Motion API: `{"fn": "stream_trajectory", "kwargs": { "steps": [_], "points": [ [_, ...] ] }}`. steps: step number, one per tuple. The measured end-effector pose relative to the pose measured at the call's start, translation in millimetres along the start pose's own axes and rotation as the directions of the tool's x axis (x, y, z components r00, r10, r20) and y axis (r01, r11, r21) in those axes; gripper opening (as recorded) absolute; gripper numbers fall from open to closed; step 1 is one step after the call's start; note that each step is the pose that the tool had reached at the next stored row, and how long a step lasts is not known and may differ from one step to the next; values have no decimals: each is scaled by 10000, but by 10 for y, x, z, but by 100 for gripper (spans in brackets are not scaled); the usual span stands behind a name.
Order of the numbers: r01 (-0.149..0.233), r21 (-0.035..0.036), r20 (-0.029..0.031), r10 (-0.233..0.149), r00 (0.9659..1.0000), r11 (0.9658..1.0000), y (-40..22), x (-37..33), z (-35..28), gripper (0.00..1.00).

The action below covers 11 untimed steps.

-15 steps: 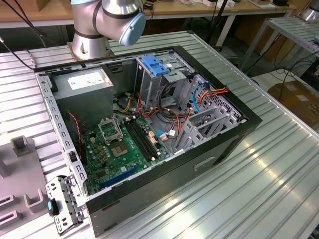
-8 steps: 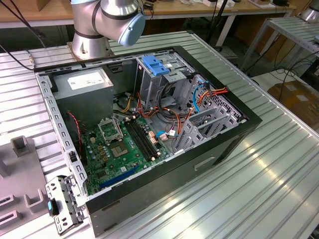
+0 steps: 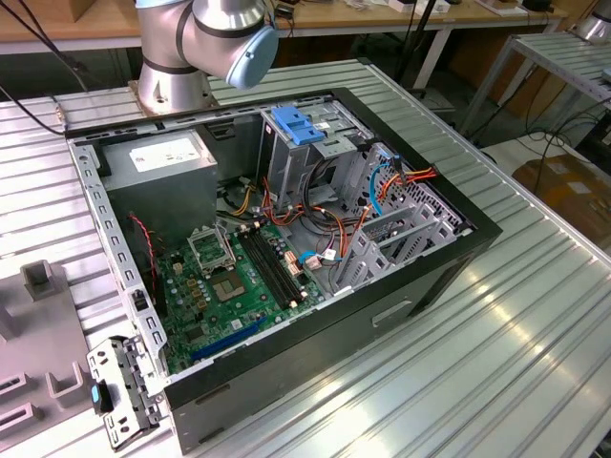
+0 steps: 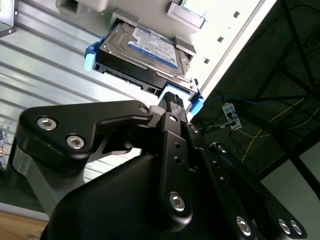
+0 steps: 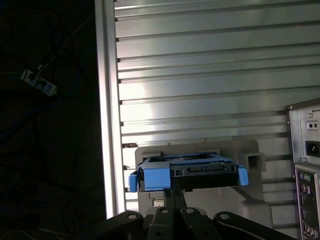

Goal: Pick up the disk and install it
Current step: 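Pick up the disk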

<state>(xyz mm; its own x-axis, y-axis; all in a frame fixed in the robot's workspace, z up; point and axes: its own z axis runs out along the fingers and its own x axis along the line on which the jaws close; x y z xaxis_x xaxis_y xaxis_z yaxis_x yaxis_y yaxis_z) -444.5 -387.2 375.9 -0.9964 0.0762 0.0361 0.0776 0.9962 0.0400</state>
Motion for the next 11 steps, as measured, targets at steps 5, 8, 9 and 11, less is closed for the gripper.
{"fn": "stream_trajectory", "kwargs": {
  "steps": [5,8,9,11],
  "points": [
    [0,0,-1,0,10000,10000,0,2,1,11],
    [514,17,-22,-514,9987,9987,0,4,2,11],
    [557,19,-24,-557,9984,9984,0,4,2,11],
    [636,22,-27,-636,9980,9980,0,4,2,11]
  ]
}}
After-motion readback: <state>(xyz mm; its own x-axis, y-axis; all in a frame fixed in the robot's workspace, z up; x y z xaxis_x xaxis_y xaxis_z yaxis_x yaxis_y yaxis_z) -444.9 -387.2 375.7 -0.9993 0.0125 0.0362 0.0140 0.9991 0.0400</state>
